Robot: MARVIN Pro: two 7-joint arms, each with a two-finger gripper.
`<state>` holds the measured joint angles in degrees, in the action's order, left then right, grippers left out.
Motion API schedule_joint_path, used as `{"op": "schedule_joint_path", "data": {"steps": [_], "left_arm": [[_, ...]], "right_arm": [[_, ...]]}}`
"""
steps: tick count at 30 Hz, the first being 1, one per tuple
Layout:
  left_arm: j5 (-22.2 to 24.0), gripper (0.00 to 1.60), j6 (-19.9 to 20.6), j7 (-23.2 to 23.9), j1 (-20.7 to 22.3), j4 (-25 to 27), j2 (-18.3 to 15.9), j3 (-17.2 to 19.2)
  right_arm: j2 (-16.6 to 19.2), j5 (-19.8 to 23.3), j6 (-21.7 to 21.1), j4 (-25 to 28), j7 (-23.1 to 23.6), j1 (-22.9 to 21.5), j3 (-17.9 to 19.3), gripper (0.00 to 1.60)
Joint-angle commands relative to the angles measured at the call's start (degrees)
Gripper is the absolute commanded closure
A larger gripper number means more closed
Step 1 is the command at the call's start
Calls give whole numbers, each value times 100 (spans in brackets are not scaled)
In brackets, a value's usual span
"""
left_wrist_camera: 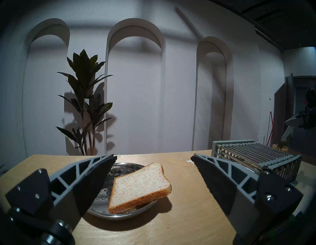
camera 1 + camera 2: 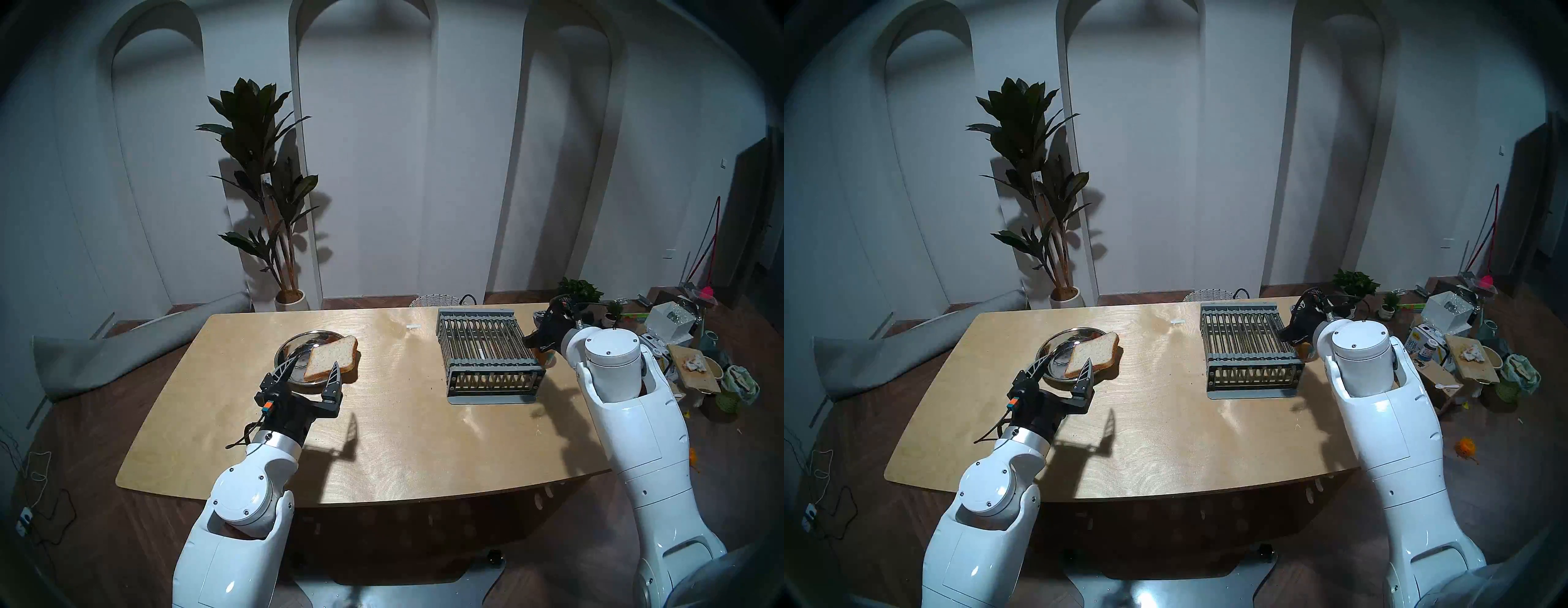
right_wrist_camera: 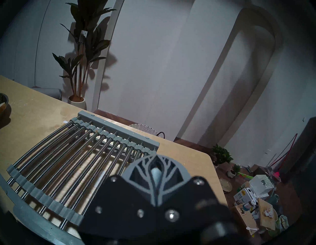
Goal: Spread peanut butter over the slice of bread with the knife
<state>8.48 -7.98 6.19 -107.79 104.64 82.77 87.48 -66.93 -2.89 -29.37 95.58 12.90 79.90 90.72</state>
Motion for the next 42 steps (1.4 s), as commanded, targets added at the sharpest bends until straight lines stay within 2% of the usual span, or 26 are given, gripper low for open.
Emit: {"op": "schedule_joint_path", "data": {"steps": [1,5,23,35,42], "left_arm": [[25,0,-2,28,143,52,-18,25],[41,0,-17,48,155,32,-17,41],[136,0,-53,155,60,26,-13,106],[178,0,-40,216,85,-5,-2,109],[199,0,-44,239,106,-36,7,103]], "right_arm": [[172,-186,686,137,-70,-4,-68,160],[253,-319,990,170,-143,59,-132,160],[262,-550,1255,9,-427,285,-131,160],[413,-862,1826,-117,-648,353,-167,160],[483,-994,2002,-304,-697,341,-172,160]]}}
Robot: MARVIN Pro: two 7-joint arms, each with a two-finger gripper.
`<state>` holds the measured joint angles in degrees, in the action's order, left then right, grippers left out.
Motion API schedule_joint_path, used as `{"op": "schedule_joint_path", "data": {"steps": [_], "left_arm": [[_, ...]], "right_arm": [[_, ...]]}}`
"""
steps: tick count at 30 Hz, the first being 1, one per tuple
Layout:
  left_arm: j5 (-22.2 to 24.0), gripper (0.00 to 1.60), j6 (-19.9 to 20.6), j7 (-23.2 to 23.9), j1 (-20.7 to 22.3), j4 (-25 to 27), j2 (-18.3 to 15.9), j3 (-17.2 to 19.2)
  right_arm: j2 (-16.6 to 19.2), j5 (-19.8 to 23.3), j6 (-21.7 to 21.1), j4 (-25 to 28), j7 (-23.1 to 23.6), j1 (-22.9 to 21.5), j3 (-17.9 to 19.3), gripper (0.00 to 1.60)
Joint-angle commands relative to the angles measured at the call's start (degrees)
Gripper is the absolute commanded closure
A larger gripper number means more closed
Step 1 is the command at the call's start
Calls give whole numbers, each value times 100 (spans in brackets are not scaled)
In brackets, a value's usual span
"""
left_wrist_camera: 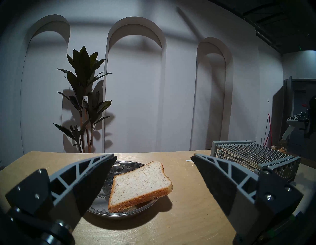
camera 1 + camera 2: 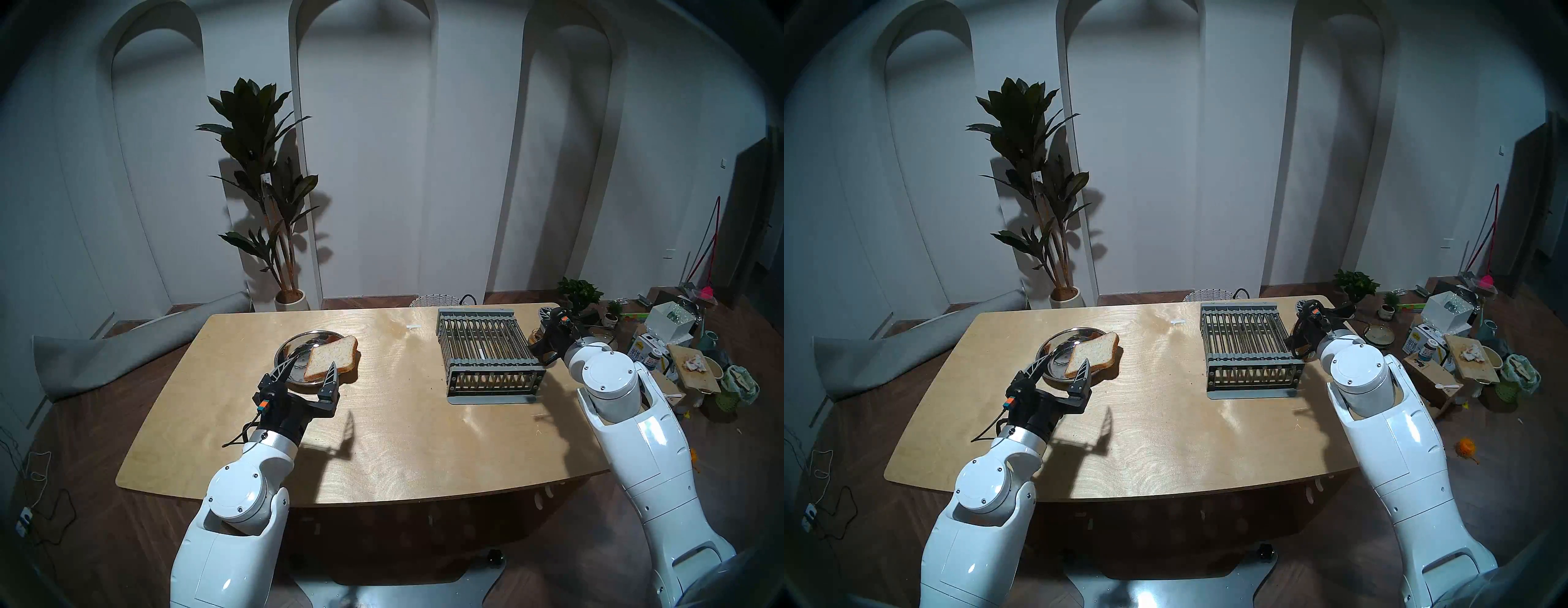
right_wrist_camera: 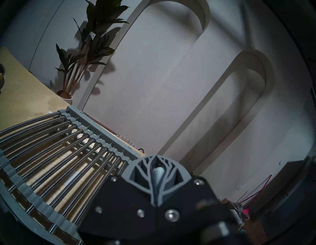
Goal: Spread peanut butter over the slice of bread with the knife
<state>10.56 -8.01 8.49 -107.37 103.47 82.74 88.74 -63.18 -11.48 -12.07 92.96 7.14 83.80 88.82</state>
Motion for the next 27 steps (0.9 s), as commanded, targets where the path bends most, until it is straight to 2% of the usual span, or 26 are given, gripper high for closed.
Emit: {"op": "schedule_joint_path", "data": {"steps": [1,27], "left_arm": [[-7,0,-43,10,66,77,11,-24],[-15,0,-8,41,47,92,26,-22]], "right_arm": [[111,-146,314,-66,-133,-36,21,160],[114,-231,482,-77,-150,140,49,160]]}}
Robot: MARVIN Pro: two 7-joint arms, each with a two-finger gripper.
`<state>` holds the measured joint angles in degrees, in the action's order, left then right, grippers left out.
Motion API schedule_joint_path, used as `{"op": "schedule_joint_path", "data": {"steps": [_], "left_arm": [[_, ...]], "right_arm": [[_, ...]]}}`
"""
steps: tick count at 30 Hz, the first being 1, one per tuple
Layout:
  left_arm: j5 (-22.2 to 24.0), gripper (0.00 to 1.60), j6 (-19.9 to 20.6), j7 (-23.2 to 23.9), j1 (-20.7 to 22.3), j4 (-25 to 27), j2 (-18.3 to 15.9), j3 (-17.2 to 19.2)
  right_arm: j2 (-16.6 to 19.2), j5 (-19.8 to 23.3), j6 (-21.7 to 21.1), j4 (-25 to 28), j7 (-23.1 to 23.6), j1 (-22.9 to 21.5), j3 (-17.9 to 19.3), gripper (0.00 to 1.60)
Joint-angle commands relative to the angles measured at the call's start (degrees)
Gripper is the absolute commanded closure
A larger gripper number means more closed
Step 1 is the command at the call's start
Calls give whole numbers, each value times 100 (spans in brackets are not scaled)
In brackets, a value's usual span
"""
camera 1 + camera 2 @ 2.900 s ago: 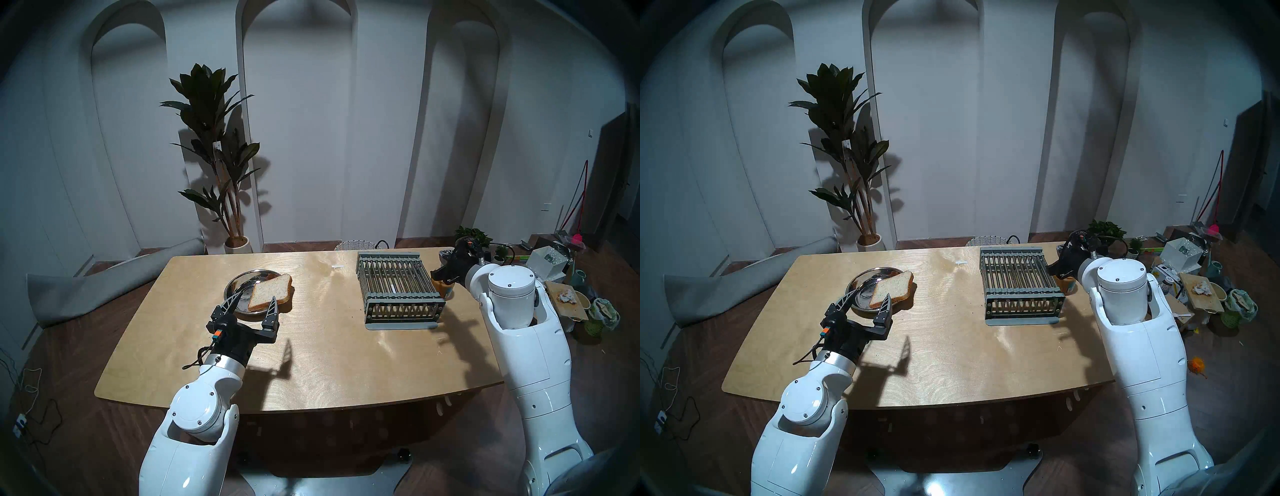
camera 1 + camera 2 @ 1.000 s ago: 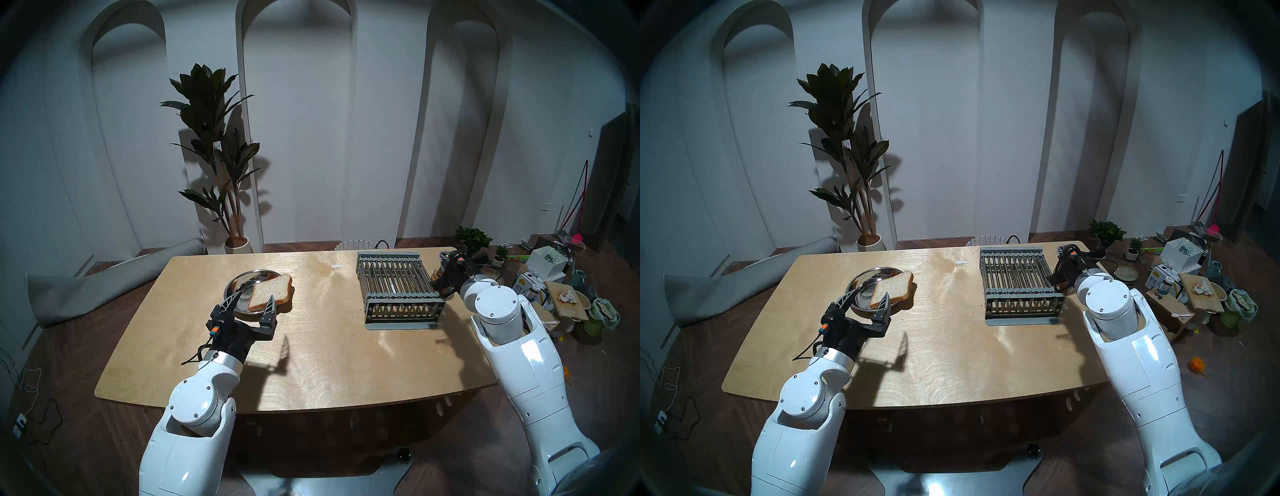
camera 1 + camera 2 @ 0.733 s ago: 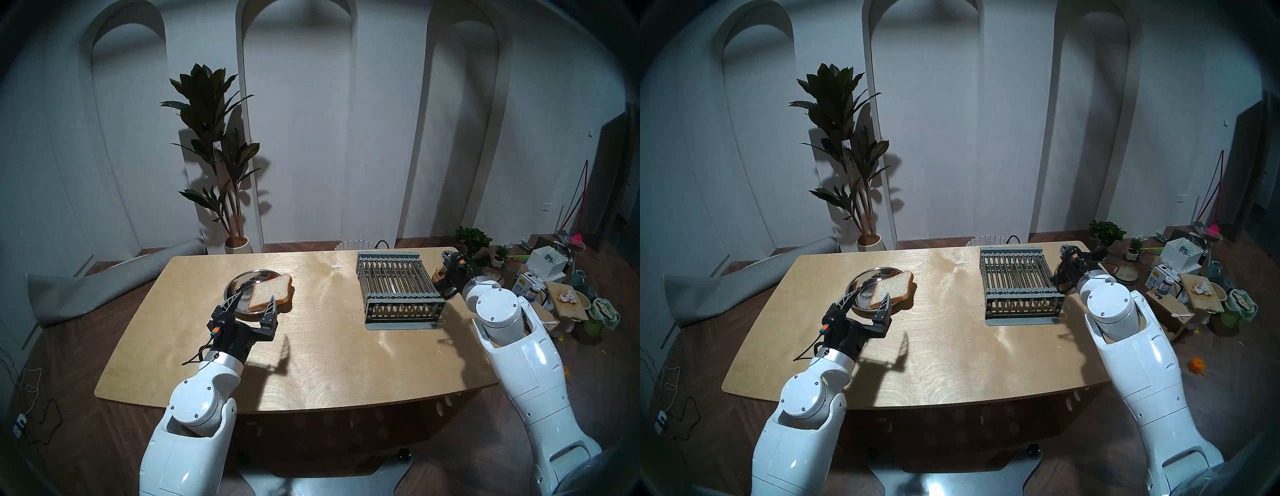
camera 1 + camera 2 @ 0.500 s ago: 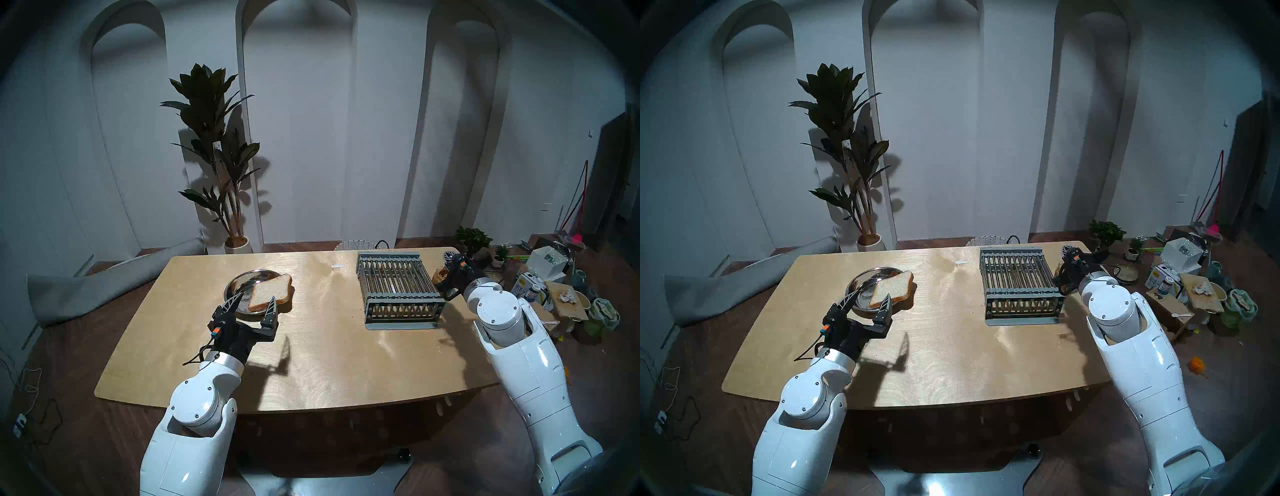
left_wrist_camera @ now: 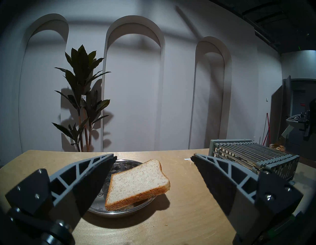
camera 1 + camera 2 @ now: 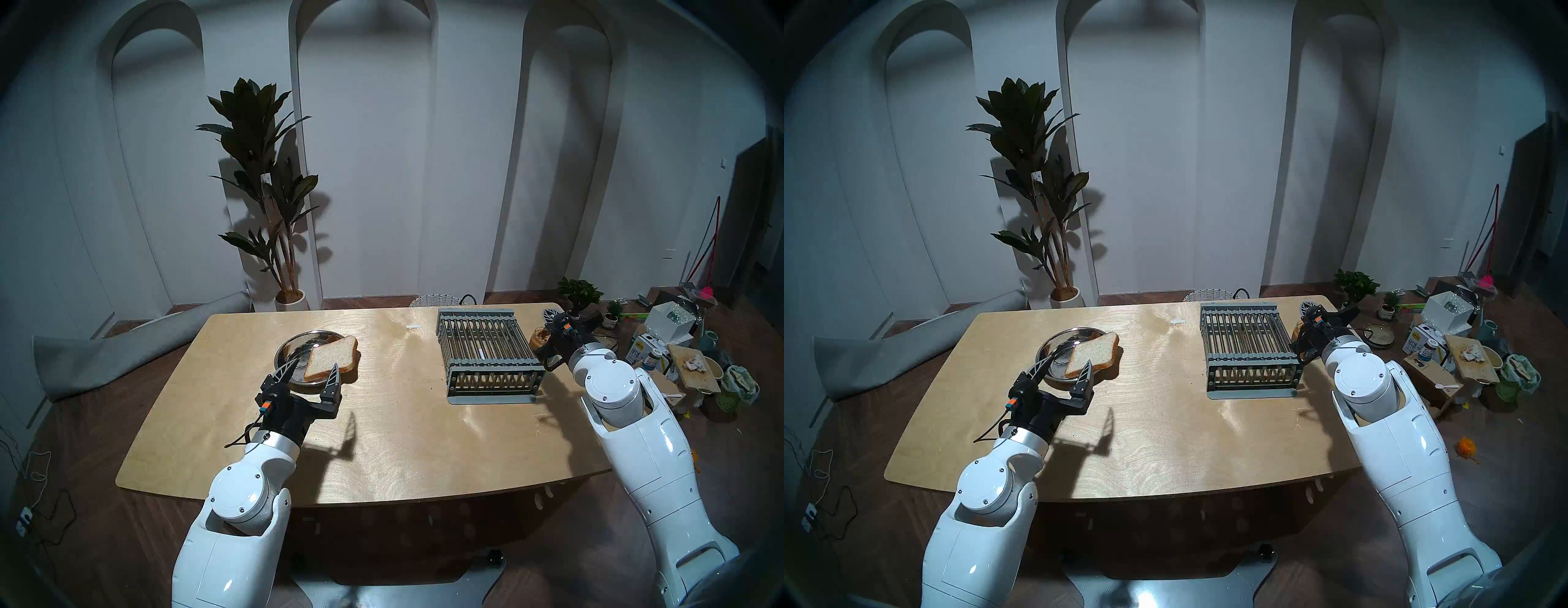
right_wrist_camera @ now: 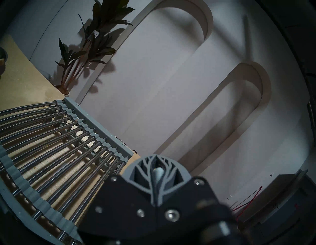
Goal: Spread peanut butter over the slice of bread with the knife
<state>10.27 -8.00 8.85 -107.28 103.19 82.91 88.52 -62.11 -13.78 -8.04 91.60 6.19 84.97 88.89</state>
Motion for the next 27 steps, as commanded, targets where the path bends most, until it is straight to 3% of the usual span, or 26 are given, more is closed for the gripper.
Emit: {"op": "schedule_joint_path", "data": {"steps": [1,12,27], "left_arm": [[14,0,-5,9,35,123,6,1],[19,0,-5,45,-7,125,8,3],[25,0,28,64,34,67,29,10]], "right_arm": [[2,-2,72,57,-56,28,44,160],[29,-35,87,147,-65,156,69,160],[100,-388,796,-234,-356,82,-37,160]]}}
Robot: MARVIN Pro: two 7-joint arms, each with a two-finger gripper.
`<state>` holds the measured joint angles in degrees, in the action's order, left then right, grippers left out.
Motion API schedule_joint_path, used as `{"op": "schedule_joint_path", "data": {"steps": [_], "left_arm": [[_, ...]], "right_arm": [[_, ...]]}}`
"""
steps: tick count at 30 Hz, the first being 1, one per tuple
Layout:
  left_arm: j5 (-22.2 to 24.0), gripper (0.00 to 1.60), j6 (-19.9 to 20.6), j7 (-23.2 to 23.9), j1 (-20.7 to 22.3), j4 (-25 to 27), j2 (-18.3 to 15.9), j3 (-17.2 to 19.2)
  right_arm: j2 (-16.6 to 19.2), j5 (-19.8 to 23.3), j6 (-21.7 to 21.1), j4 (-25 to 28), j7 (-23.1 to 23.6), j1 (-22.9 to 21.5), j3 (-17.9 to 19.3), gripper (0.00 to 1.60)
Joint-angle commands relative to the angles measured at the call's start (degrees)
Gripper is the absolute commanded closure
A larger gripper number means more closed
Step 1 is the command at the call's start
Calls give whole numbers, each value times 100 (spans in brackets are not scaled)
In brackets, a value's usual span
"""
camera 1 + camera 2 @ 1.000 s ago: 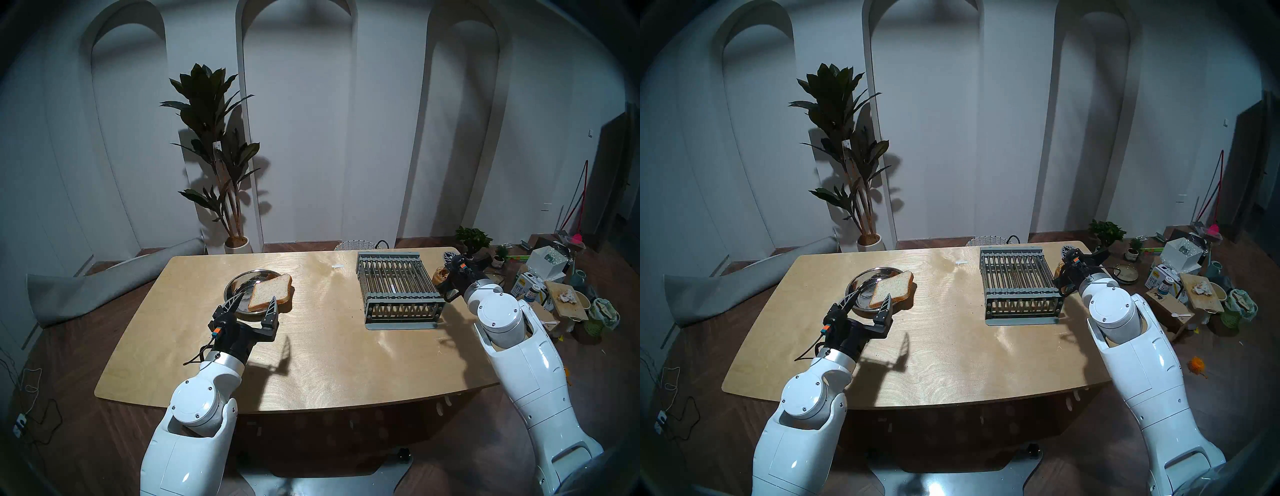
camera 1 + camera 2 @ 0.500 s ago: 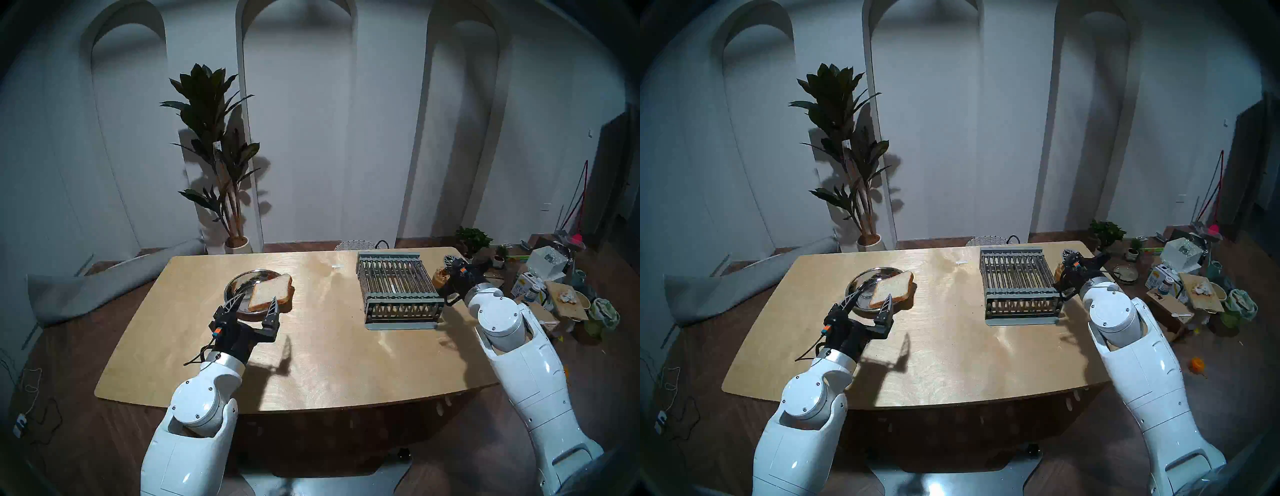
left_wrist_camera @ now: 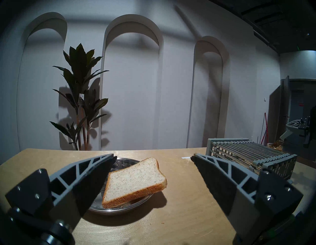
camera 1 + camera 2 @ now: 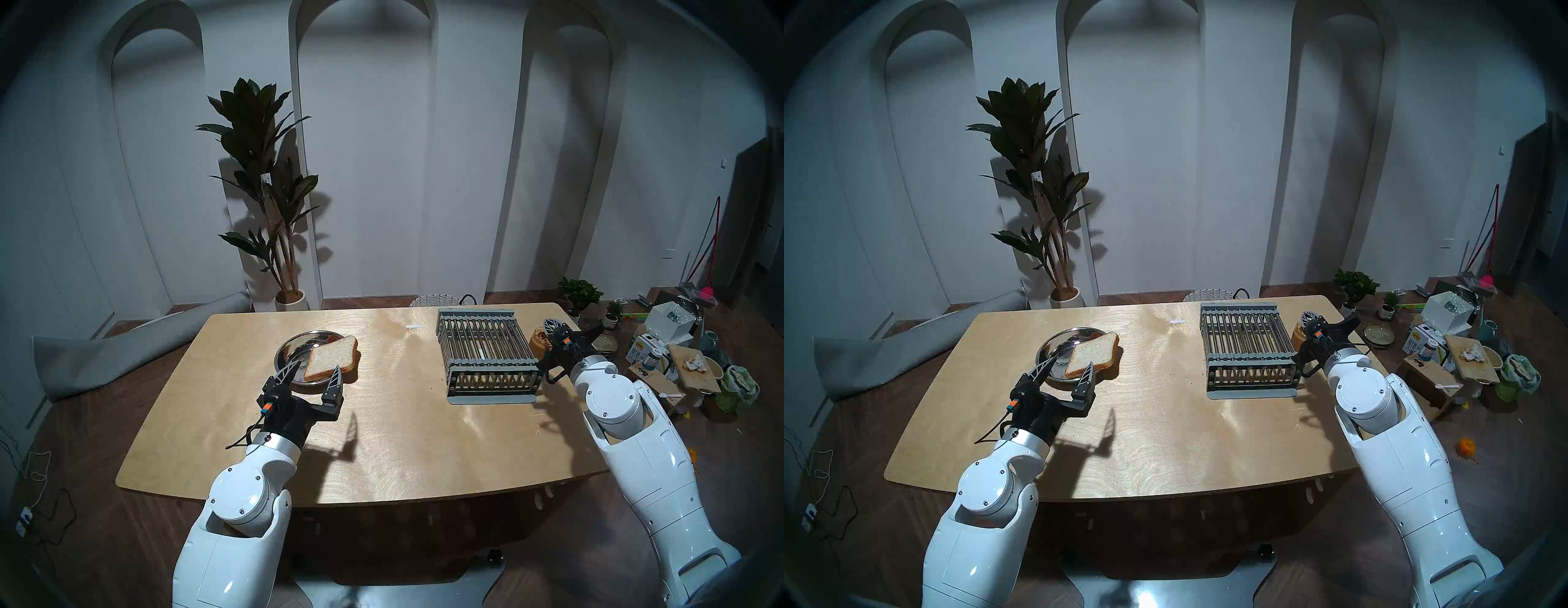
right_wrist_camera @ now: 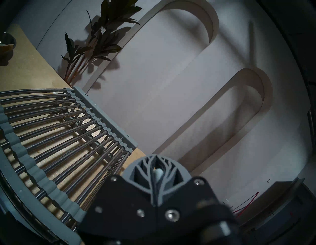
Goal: Spread peanut butter over the slice of bread with the knife
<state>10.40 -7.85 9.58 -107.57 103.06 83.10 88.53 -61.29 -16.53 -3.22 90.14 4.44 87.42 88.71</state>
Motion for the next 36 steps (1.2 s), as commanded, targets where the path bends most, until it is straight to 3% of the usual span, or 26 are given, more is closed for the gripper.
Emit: {"op": "schedule_joint_path", "data": {"steps": [1,13,36], "left_arm": [[13,0,13,-8,63,81,10,8],[4,0,65,-20,141,21,29,15],[21,0,79,-23,247,-67,34,15]], "right_arm": [[18,-113,314,-88,-180,-163,-20,160],[-22,-158,481,-278,-216,-273,-50,160],[-30,-103,459,-147,-107,-366,-53,160]]}}
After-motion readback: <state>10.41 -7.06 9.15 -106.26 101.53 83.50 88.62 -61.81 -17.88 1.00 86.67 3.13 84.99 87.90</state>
